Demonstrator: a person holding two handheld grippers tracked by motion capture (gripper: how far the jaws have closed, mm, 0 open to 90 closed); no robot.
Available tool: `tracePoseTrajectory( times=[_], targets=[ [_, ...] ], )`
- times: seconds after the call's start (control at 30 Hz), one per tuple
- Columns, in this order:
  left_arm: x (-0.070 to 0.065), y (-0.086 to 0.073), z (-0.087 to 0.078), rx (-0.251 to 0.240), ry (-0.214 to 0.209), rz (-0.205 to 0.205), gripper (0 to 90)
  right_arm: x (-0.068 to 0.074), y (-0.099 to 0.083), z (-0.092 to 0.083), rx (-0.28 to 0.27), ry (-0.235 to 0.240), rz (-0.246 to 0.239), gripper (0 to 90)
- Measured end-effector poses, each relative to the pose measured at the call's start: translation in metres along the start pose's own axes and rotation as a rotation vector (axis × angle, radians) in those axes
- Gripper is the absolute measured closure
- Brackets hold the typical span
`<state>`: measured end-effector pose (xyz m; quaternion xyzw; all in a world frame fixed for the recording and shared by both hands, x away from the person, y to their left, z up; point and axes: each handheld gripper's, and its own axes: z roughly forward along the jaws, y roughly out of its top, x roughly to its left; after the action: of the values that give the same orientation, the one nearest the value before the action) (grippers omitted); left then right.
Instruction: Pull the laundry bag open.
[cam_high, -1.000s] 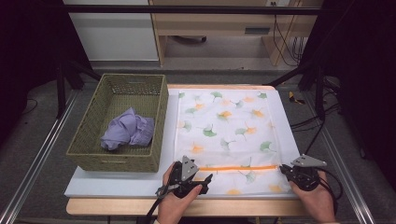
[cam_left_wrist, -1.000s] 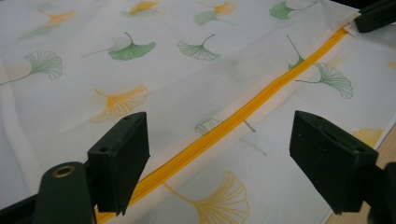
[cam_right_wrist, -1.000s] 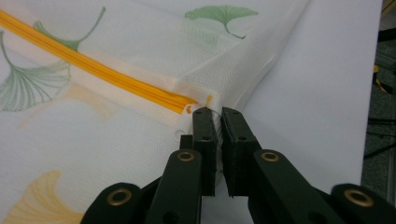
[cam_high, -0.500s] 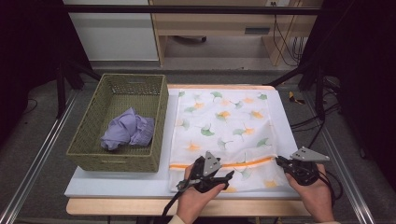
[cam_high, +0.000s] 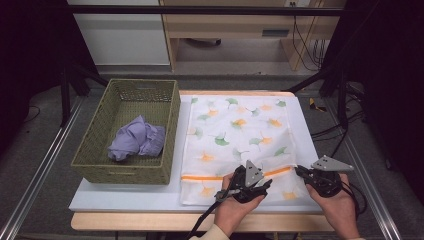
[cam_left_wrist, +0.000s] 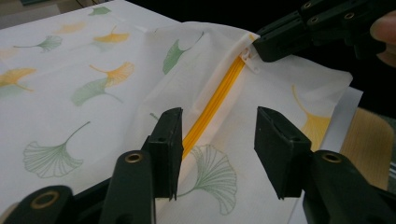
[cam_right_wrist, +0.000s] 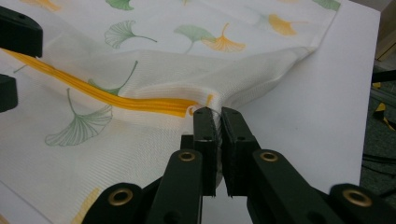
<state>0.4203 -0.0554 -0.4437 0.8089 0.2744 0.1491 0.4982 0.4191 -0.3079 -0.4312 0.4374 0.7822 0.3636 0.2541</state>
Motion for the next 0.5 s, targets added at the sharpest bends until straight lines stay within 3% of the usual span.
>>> tracePoseTrajectory(
  times=[0.27, 0.5],
  targets=[
    [-0.007, -0.001, 0.004, -0.016, -0.037, -0.007, 62.2, 0.005, 0.005, -0.004, -0.037, 0.013, -0.011, 85.7],
    [-0.012, 0.003, 0.01, -0.016, -0.05, 0.024, 67.4, 0.01, 0.008, -0.003, -0.051, 0.024, -0.036, 85.7]
  ],
)
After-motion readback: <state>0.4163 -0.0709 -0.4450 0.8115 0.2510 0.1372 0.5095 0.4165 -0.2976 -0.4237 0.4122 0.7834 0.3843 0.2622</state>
